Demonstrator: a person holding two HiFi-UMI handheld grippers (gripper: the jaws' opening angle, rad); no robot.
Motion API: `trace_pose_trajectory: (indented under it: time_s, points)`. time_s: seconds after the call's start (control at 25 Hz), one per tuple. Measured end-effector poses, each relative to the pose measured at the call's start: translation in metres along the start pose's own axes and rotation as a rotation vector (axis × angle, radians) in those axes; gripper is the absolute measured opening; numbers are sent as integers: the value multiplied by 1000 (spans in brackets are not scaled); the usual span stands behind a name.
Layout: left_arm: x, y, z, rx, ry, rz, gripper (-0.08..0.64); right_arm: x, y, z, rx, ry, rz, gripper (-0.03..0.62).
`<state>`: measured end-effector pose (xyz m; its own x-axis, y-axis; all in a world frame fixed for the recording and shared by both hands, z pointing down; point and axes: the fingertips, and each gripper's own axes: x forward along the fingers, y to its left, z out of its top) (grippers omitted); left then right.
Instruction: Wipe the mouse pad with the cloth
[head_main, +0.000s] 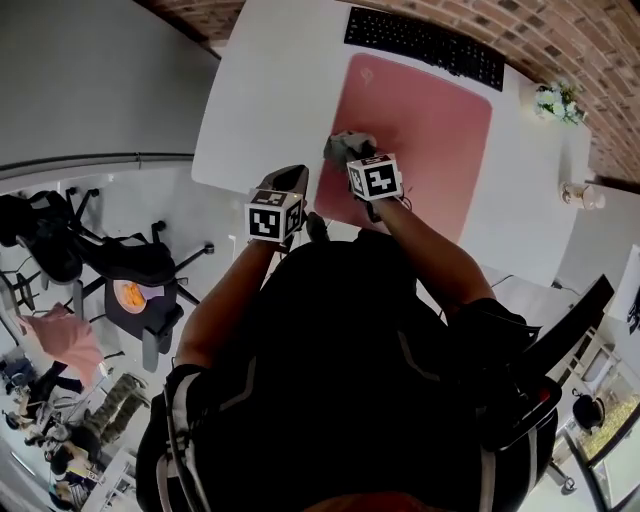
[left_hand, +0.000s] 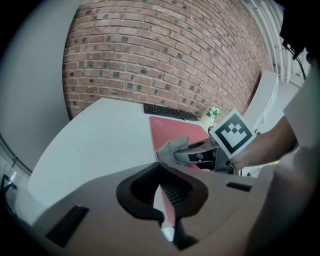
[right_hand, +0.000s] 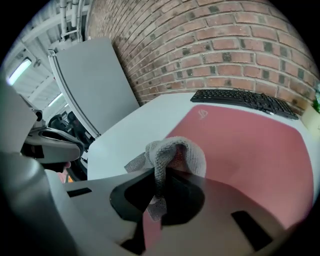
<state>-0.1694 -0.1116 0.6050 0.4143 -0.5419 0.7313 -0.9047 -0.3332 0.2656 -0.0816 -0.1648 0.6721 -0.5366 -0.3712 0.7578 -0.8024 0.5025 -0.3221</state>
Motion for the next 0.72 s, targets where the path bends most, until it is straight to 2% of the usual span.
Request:
trace_pose_trajectory:
  time_s: [0.32,0.72]
  points:
    - [17,-14,4,13,26,-54,0,-24,-42,-21,110,-13,-72,31]
    - [35,-48,16,107,39,-133,0,-62,-97,-44,232,-59,-177,31]
